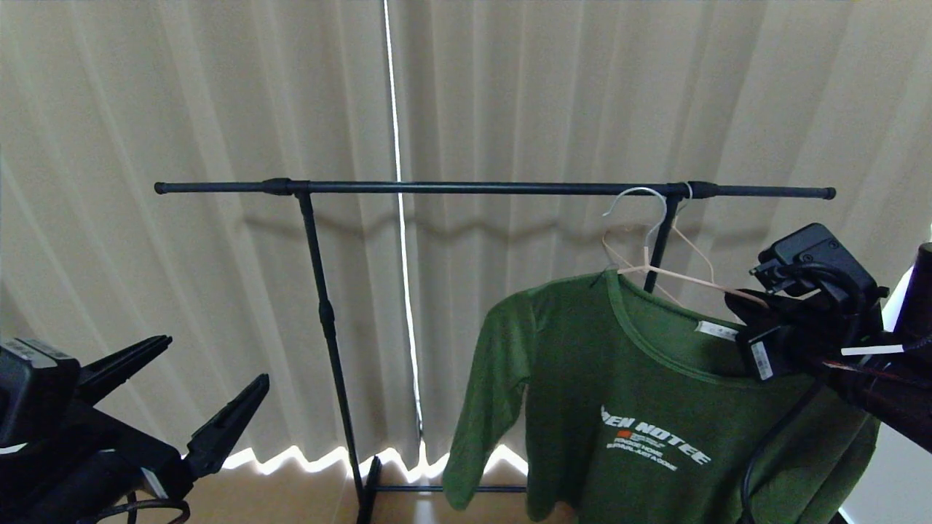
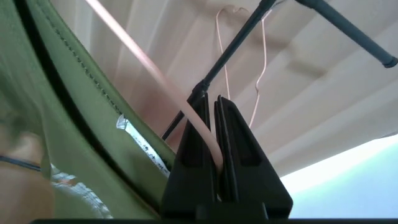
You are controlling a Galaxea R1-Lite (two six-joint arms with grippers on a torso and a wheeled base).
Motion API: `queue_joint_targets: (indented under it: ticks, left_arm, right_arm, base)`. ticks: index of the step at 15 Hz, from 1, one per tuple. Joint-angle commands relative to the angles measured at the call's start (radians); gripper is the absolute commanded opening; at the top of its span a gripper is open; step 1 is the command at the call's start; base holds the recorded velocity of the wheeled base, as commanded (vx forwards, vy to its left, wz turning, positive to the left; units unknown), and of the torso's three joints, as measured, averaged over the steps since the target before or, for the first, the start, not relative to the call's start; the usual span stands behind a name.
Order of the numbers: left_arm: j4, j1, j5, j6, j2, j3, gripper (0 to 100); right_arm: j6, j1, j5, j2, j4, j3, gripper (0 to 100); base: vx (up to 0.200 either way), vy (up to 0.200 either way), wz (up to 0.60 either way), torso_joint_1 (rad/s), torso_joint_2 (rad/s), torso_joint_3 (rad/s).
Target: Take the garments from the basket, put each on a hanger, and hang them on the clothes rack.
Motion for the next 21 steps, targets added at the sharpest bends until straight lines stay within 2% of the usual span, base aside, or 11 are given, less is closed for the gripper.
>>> queue_joint_targets:
  ticks: [1, 7, 12, 16, 19, 21]
  left_arm:
    - [0.0, 0.001, 0.001, 0.0, -0.001, 0.003, 100]
    - [0.0, 0.001, 0.001, 0.002, -0.001, 0.007, 100]
    - [0.0, 0.001, 0.001, 0.002, -0.009, 0.01, 100]
    - [0.0, -0.001, 0.002, 0.002, -0.007, 0.012, 100]
    - [0.004, -0.001, 0.001, 0.0, -0.006, 0.012, 100]
    - [0.004, -0.001, 0.001, -0.001, -0.004, 0.013, 100]
  right_arm:
    - [0.0, -0.001, -0.001, 0.007, 0.0, -0.002, 0]
    - [0.017, -0.021, -0.001, 0.01, 0.0, 0.0, 0]
    - [0.063, -0.027, -0.001, 0.044, 0.003, -0.002, 0]
    - [0.069, -0.027, -0.002, 0.089, -0.003, -0.027, 0]
    - [0.097, -0.026, -0.079, 0.181, -0.005, -0.103, 0]
    - [0.098, -0.017, -0.096, 0.264, -0.005, -0.166, 0]
  base:
    - [0.2, 0.0, 0.0, 0.002, 0.0, 0.012]
    - [0.2, 0.0, 0.0, 0.01, 0.0, 0.002]
    - [0.2, 0.0, 0.0, 0.002, 0.01, 0.002]
    - [0.0, 0.0, 0.0, 0.0, 0.0, 0.0]
    - [0.0, 0.0, 0.0, 0.0, 0.0, 0.0]
    - [0.0, 0.0, 0.0, 0.0, 0.0, 0.0]
